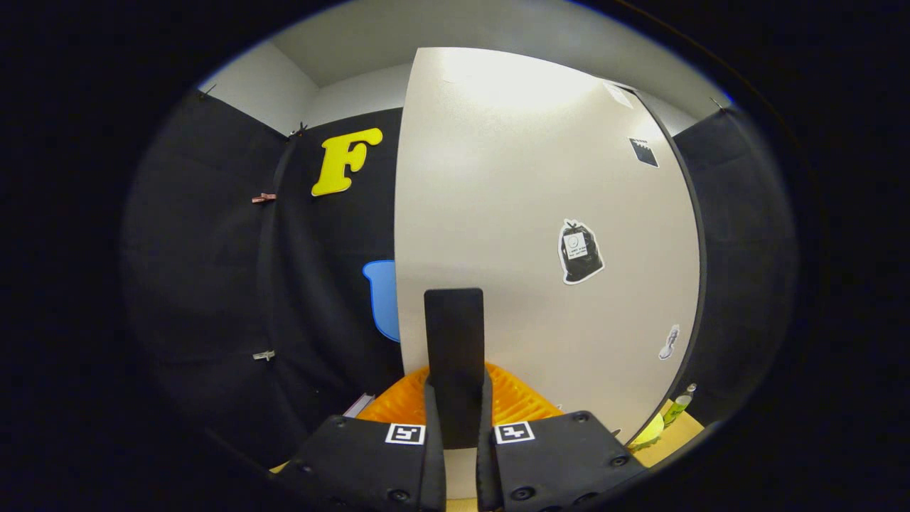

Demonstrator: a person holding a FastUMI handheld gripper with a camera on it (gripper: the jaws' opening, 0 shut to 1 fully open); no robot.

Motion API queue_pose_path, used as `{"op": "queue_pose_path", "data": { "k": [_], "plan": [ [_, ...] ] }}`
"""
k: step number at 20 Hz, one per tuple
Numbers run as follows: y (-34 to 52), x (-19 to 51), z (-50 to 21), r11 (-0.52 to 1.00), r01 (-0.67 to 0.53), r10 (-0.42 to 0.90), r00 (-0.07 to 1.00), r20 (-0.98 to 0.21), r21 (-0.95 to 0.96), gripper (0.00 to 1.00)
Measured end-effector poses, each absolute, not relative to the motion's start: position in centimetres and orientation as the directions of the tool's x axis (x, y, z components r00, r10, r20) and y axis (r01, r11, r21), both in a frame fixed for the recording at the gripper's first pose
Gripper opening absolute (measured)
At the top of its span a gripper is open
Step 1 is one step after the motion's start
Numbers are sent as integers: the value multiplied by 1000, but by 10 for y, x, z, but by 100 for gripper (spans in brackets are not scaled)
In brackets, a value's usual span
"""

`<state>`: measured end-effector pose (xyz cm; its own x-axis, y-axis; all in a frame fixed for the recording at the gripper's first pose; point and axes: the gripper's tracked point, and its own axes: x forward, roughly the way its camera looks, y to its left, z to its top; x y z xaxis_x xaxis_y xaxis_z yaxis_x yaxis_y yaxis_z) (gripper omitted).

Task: Open the shoe cabinet door, grab the shoes and put them into the shoe cabinet, then close the shoe cabinet door.

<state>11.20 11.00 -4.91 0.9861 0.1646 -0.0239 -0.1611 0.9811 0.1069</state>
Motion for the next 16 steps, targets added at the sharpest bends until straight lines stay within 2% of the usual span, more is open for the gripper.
{"op": "queue_pose_path", "data": {
  "k": [9,16],
  "plan": [
    [58,32,-45,971,-205,209,978,-19,125,20],
    [-2,-9,-42,976,-179,184,983,-28,123,20]
  ]
}}
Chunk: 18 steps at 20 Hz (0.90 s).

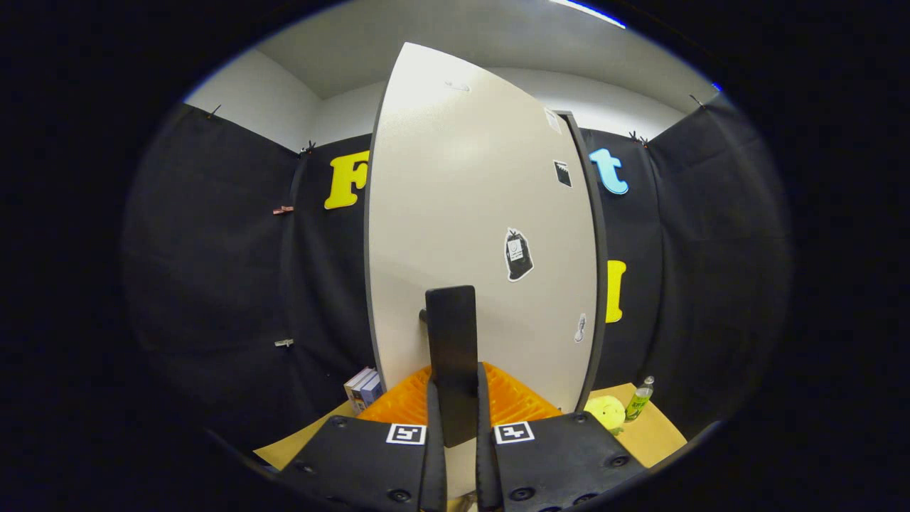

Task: Open the shoe cabinet door, grab the shoes and put them into the shoe cabinet, then close the shoe cabinet door.

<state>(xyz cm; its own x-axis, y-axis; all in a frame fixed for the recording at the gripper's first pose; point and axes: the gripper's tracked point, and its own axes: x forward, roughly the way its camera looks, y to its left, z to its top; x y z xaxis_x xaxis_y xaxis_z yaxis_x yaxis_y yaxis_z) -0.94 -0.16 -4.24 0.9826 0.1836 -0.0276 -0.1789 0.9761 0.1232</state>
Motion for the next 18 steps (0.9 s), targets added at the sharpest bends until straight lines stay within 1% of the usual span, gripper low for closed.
{"op": "queue_pose_path", "data": {
  "k": [9,10,13,17,18],
  "plan": [
    [-88,-51,-45,991,-41,47,998,-50,131,19],
    [-101,-56,-46,991,-25,32,998,-51,128,15],
    [-126,-54,-48,995,26,-19,998,-67,94,15],
    [-171,-58,-50,991,90,-80,992,-95,101,14],
    [-184,-62,-50,990,101,-91,991,-99,96,10]
  ]
}}
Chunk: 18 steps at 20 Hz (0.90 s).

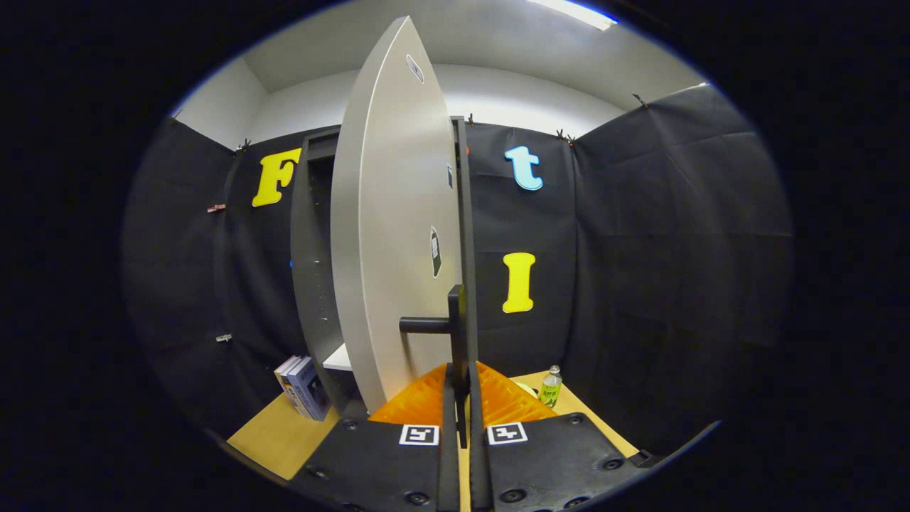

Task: Open the shoe cabinet door, grab the shoes and put them into the shoe cabinet, then close the shoe cabinet door.

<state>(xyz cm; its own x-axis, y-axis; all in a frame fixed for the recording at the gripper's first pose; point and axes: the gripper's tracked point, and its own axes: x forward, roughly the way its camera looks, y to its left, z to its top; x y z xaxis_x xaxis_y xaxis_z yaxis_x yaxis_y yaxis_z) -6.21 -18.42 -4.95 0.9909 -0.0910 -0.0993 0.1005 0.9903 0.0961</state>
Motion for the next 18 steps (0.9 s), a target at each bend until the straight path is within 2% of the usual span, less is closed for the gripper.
{"op": "queue_pose_path", "data": {
  "k": [6,13,15,18],
  "plan": [
    [-210,-62,-54,992,46,-28,989,-144,120,9],
    [-254,-98,-51,986,159,-150,979,-138,56,11],
    [-255,-114,-51,987,156,-147,978,-149,49,17],
    [-242,-133,-49,988,142,-130,979,-157,63,39]
  ]
}}
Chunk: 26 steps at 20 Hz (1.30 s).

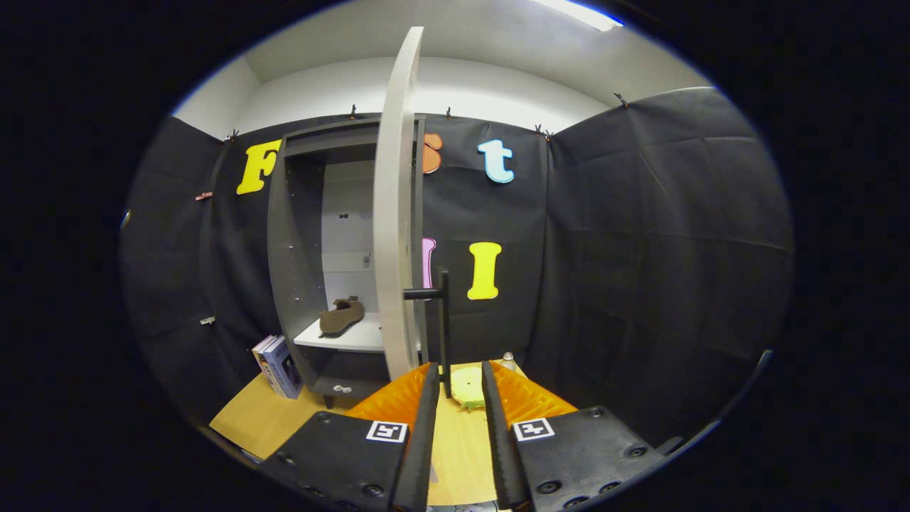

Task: Open the shoe cabinet door, grab the shoes and put them into the shoe cabinet, then close the shoe cabinet door.

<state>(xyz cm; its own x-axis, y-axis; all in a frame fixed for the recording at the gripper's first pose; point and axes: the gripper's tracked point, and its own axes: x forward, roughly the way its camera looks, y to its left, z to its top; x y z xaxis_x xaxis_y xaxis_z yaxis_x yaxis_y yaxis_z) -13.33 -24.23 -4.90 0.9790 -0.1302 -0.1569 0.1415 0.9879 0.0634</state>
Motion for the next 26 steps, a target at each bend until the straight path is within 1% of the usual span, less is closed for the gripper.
{"op": "queue_pose_path", "data": {
  "k": [3,4,5,6,8,11,13,16,19,23,26],
  "plan": [
    [-208,-151,-54,992,70,-49,978,-201,100,52],
    [-197,-154,-58,994,42,-19,976,-216,102,61],
    [-181,-157,-63,995,17,6,974,-228,100,66],
    [-165,-155,-71,995,-14,39,968,-249,101,81],
    [-128,-153,-93,992,-71,100,951,-293,108,99],
    [-82,-140,-129,983,-122,164,924,-345,140,100],
    [-57,-128,-165,979,-137,187,900,-394,150,100],
    [-25,-116,-230,973,-134,211,845,-492,186,100],
    [5,-108,-300,962,-117,245,765,-596,246,99],
    [21,-99,-389,966,-83,236,680,-695,247,99],
    [30,-88,-454,975,-50,198,634,-748,216,98]
  ]
}}
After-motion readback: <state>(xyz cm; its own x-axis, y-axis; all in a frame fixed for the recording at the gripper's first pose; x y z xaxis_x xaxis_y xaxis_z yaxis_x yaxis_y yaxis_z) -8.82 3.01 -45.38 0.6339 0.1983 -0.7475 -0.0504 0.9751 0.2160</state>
